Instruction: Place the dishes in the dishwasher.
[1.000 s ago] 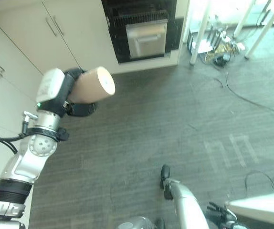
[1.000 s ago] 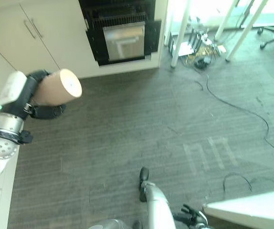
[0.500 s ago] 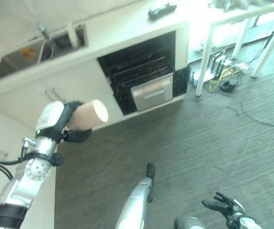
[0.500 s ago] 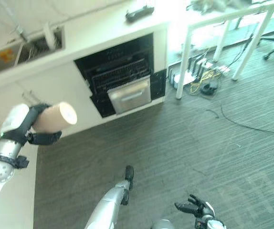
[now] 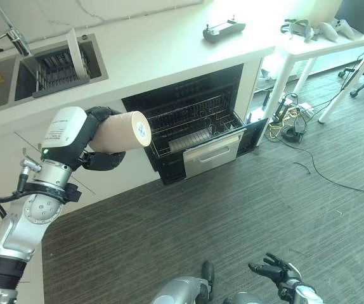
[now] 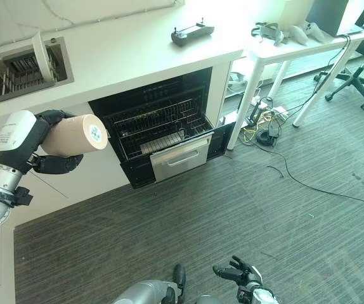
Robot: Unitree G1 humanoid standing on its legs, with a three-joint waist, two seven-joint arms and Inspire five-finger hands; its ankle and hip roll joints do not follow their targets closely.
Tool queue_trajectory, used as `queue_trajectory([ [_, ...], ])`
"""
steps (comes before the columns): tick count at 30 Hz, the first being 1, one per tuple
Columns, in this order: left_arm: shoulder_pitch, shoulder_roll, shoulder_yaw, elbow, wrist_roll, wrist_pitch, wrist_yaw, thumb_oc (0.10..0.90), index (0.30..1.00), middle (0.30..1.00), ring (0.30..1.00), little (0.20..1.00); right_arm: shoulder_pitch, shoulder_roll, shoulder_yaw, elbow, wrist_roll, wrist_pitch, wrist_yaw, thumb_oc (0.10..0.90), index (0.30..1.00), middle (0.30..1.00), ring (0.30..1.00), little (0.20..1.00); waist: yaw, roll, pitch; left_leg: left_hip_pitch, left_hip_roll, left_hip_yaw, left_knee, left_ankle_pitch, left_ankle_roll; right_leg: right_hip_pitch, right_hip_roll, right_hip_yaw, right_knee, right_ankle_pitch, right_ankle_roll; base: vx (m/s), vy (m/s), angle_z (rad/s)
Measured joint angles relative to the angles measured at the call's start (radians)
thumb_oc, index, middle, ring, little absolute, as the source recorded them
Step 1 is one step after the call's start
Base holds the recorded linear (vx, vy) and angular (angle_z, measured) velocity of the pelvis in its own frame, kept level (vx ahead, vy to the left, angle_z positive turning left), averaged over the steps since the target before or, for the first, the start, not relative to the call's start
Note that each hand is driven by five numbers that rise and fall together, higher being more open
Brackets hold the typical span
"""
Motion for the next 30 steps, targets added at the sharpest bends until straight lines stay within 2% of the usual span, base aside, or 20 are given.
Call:
queue_trajectory([
  [1,0.009,0.004,-0.003,-0.006,0.001,0.000,0.000,0.400,0.300,0.300,0.300,0.300,0.012,-0.003,0.006,-0.001,0.000,-0.006,-0.004,0.800,0.900,0.900,0.900,0.900,0.006,0.028,-0.008,-0.027,0.050,-0.091,0.158,-0.105,0.058,-0.023,0.035,0.003,0.092,-0.034,0.030,0.08,0.025,-0.38],
  [3,0.011,-0.004,-0.015,-0.003,0.002,0.005,-0.009,0.400,0.300,0.300,0.300,0.300,0.037,-0.005,0.014,-0.049,0.000,-0.001,-0.020,0.800,0.900,0.900,0.900,0.900,0.009,0.019,0.006,-0.019,0.023,-0.065,0.174,-0.113,0.075,-0.164,-0.009,0.037,0.469,-0.012,0.068,0.11,-0.012,-0.23],
  [5,0.009,0.025,-0.018,-0.005,0.001,0.007,-0.017,0.400,0.300,0.300,0.300,0.300,0.056,-0.010,0.013,-0.068,0.000,0.000,-0.026,0.800,0.900,0.900,0.900,0.900,-0.015,0.035,0.016,0.025,0.018,-0.066,0.136,-0.094,0.087,-0.272,-0.016,0.049,0.619,0.022,0.056,0.17,-0.134,-0.06],
  [7,0.003,0.026,-0.011,-0.012,-0.001,0.011,-0.015,0.400,0.300,0.300,0.300,0.300,0.052,-0.023,-0.001,-0.076,-0.001,-0.003,-0.021,0.800,0.900,0.900,0.900,0.900,-0.037,0.052,0.025,0.083,0.022,-0.075,0.032,-0.064,0.038,-0.305,-0.027,0.014,0.368,0.039,0.017,0.28,-0.315,-0.11],
  [8,-0.003,0.025,-0.011,-0.011,0.000,0.010,-0.016,0.400,0.300,0.300,0.300,0.300,0.051,-0.032,0.006,-0.074,-0.002,-0.006,-0.020,0.800,0.900,0.900,0.900,0.900,-0.051,0.059,0.026,0.102,0.032,-0.080,-0.010,-0.060,-0.038,-0.304,-0.012,0.025,0.121,0.068,0.000,0.28,-0.354,0.16],
  [9,-0.057,0.027,-0.015,0.019,-0.002,0.007,-0.015,0.400,0.300,0.300,0.300,0.300,0.034,-0.031,0.036,-0.053,-0.004,-0.021,-0.015,0.800,0.900,0.900,0.900,0.900,-0.063,0.021,0.046,0.043,0.044,-0.075,0.169,-0.151,-0.074,-0.301,-0.052,0.107,-0.104,0.166,0.048,0.23,-0.327,0.53],
  [10,-0.106,0.031,-0.029,0.020,-0.008,0.028,-0.014,0.400,0.300,0.300,0.300,0.300,0.044,-0.050,0.026,-0.057,0.000,-0.028,0.001,0.800,0.900,0.900,0.900,0.900,-0.075,0.054,0.036,0.024,0.124,-0.267,0.231,-0.219,-0.026,-0.321,-0.042,0.166,-0.153,0.242,0.166,0.32,-0.441,0.31],
  [11,-0.133,0.047,-0.030,0.024,-0.033,0.036,-0.009,0.400,0.300,0.300,0.300,0.300,0.025,-0.038,0.000,-0.058,-0.001,-0.034,0.003,0.800,0.900,0.900,0.900,0.900,-0.049,0.021,0.073,0.051,0.072,-0.272,0.256,-0.220,-0.022,-0.335,-0.077,0.216,-0.145,0.278,0.168,0.31,-0.408,0.03],
  [13,-0.122,0.057,-0.047,0.053,-0.067,0.038,-0.005,0.400,0.300,0.300,0.300,0.300,0.001,-0.034,-0.009,-0.017,-0.014,-0.029,0.010,0.800,0.900,0.900,0.900,0.900,-0.042,0.018,0.073,0.106,0.078,-0.296,0.190,-0.212,-0.024,-0.317,-0.054,0.169,-0.118,0.296,0.129,0.33,-0.390,0.19],
  [15,-0.035,0.057,-0.029,0.033,-0.081,0.043,-0.004,0.400,0.300,0.300,0.300,0.300,0.008,-0.043,-0.004,0.005,-0.040,-0.001,0.014,0.800,0.900,0.900,0.900,0.900,-0.035,0.050,0.070,0.238,0.126,-0.363,-0.001,-0.164,-0.068,-0.214,0.011,0.099,-0.146,0.339,0.046,0.48,-0.574,1.02],
  [16,0.016,0.049,-0.008,0.007,-0.082,0.050,-0.001,0.400,0.300,0.300,0.300,0.300,0.003,-0.052,0.008,0.005,-0.044,0.011,0.016,0.800,0.900,0.900,0.900,0.900,-0.035,0.066,0.068,0.262,0.165,-0.347,-0.035,-0.151,-0.091,-0.168,0.024,0.063,-0.157,0.365,0.027,0.37,-0.521,1.22],
  [17,0.037,0.050,-0.007,-0.014,-0.081,0.052,-0.001,0.400,0.300,0.300,0.300,0.300,0.007,-0.058,0.026,0.000,-0.044,0.010,0.015,0.800,0.900,0.900,0.900,0.900,-0.031,0.060,0.064,0.284,0.181,-0.324,-0.073,-0.118,-0.137,-0.163,0.020,0.033,-0.124,0.340,0.004,0.24,-0.404,0.98],
  [18,0.056,0.051,-0.002,-0.053,-0.081,0.056,-0.003,0.400,0.300,0.300,0.300,0.300,0.006,-0.068,0.028,0.000,-0.043,0.007,0.015,0.800,0.900,0.900,0.900,0.900,-0.033,0.059,0.063,0.291,0.201,-0.279,-0.092,-0.074,-0.141,-0.168,0.019,0.005,-0.084,0.324,-0.020,0.21,-0.403,1.09],
  [19,0.049,0.051,-0.002,-0.089,-0.081,0.060,-0.005,0.400,0.300,0.300,0.300,0.300,-0.003,-0.088,0.035,0.004,-0.041,0.006,0.015,0.800,0.900,0.900,0.900,0.900,-0.029,0.061,0.063,0.293,0.219,-0.251,-0.110,-0.029,-0.141,-0.227,0.018,-0.002,0.056,0.309,-0.037,0.17,-0.383,1.13],
  [20,0.031,0.053,0.000,-0.113,-0.081,0.068,-0.006,0.400,0.300,0.300,0.300,0.300,-0.004,-0.099,0.033,-0.001,-0.037,-0.002,0.015,0.800,0.900,0.900,0.900,0.900,-0.032,0.060,0.060,0.284,0.227,-0.233,-0.100,-0.022,-0.145,-0.277,0.031,-0.001,0.108,0.250,-0.040,0.13,-0.321,1.20],
  [21,0.002,0.074,0.000,-0.137,-0.081,0.075,-0.006,0.400,0.300,0.300,0.300,0.300,0.011,-0.096,0.026,0.003,-0.033,-0.010,0.016,0.800,0.900,0.900,0.900,0.900,-0.032,0.007,0.036,0.285,0.214,-0.190,-0.098,-0.019,-0.151,-0.247,0.016,0.000,-0.046,0.280,-0.064,0.15,-0.347,1.07],
  [22,-0.008,0.052,0.002,-0.155,-0.092,0.083,-0.004,0.400,0.300,0.300,0.300,0.300,0.011,-0.106,0.007,0.010,-0.032,-0.014,0.017,0.800,0.900,0.900,0.900,0.900,-0.034,0.025,0.029,0.287,0.234,-0.172,-0.087,-0.023,-0.162,-0.235,0.021,-0.023,-0.034,0.259,-0.071,0.19,-0.286,0.79],
  [24,-0.027,0.059,0.007,-0.179,-0.115,0.090,-0.008,0.400,0.300,0.300,0.300,0.300,0.002,-0.115,-0.003,0.004,-0.034,-0.046,0.018,0.800,0.900,0.900,0.900,0.900,-0.018,0.029,0.023,0.252,0.275,-0.093,-0.022,0.023,-0.186,-0.208,0.040,-0.051,-0.047,0.231,-0.111,0.21,-0.263,0.33],
  [26,-0.049,0.058,0.003,-0.181,-0.115,0.089,-0.028,0.400,0.300,0.300,0.300,0.300,-0.002,-0.112,-0.003,0.013,-0.029,-0.059,0.018,0.800,0.900,0.900,0.900,0.900,-0.053,0.032,0.019,0.224,0.311,-0.013,0.028,0.014,-0.182,-0.169,0.047,-0.098,-0.059,0.210,-0.133,0.15,-0.189,0.55],
  [30,-0.079,0.052,-0.005,-0.186,-0.115,0.084,-0.047,0.400,0.300,0.300,0.300,0.300,0.010,-0.110,-0.004,0.036,-0.028,-0.060,0.016,0.800,0.900,0.900,0.900,0.900,-0.098,0.032,0.019,0.161,0.306,0.072,0.060,0.009,-0.177,-0.109,0.054,-0.166,-0.105,0.203,-0.133,0.15,-0.030,0.50],
])
